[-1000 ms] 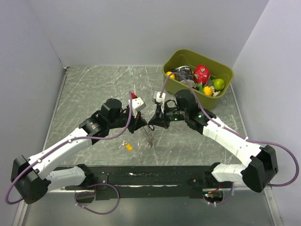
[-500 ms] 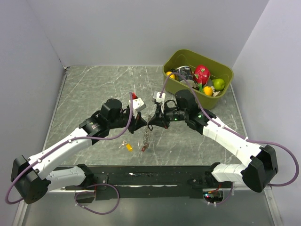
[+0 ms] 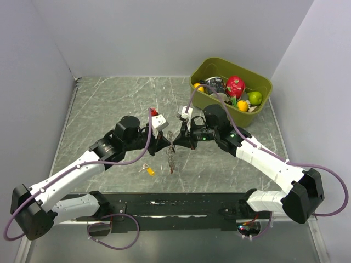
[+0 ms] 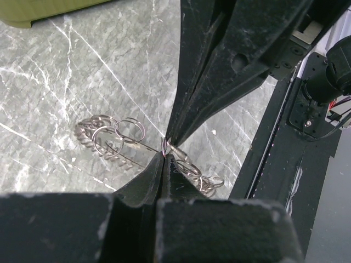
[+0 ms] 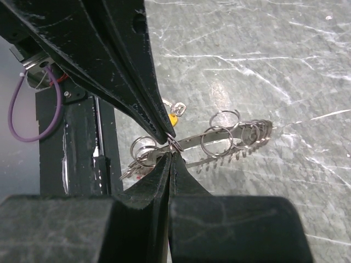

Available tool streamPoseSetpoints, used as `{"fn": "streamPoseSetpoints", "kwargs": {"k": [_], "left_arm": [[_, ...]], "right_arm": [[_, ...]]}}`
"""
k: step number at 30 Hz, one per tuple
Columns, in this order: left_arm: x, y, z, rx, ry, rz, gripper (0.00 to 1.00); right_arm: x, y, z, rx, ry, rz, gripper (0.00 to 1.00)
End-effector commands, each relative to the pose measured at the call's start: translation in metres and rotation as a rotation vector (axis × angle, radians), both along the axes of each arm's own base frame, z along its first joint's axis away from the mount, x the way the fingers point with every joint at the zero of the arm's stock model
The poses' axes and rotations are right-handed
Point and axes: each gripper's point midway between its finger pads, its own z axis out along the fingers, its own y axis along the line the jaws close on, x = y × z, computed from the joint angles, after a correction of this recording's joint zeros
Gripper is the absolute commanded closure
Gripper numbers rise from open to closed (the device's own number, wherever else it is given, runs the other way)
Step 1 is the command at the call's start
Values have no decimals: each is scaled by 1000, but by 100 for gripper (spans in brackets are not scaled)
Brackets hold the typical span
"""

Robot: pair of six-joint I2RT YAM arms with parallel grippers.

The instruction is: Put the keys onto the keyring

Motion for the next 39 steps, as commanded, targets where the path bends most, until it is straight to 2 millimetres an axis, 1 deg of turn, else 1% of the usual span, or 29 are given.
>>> {"fn": "streamPoseSetpoints", "kwargs": {"k": [1,5,11,22,29,35,36,39], "left_arm": [[-10,-7,30,-84,-81,-60,99],[-12,-6,31,-86,-83,-67,99],[-13,-4,37,-102,-103,-61,99],[-18,1,47,-140,-141,-60,99],[-17,2,46,-138,-141,-51,99],[-12,5,46,-130,-142,-15,99],[-11,6,46,-130,-143,-10,99],[-11,6,45,-126,-140,-5,99]], "right_arm": [[13,4,18,42,-56,-36,100],[14,3,19,49,-55,-40,100],[14,2,15,42,-47,-42,100],[10,-2,17,62,-49,-32,100],[3,-4,27,88,-77,-15,100],[-3,-12,42,99,-120,-24,100],[-5,-13,48,106,-135,-21,100],[-10,-14,53,110,-145,0,100]]}}
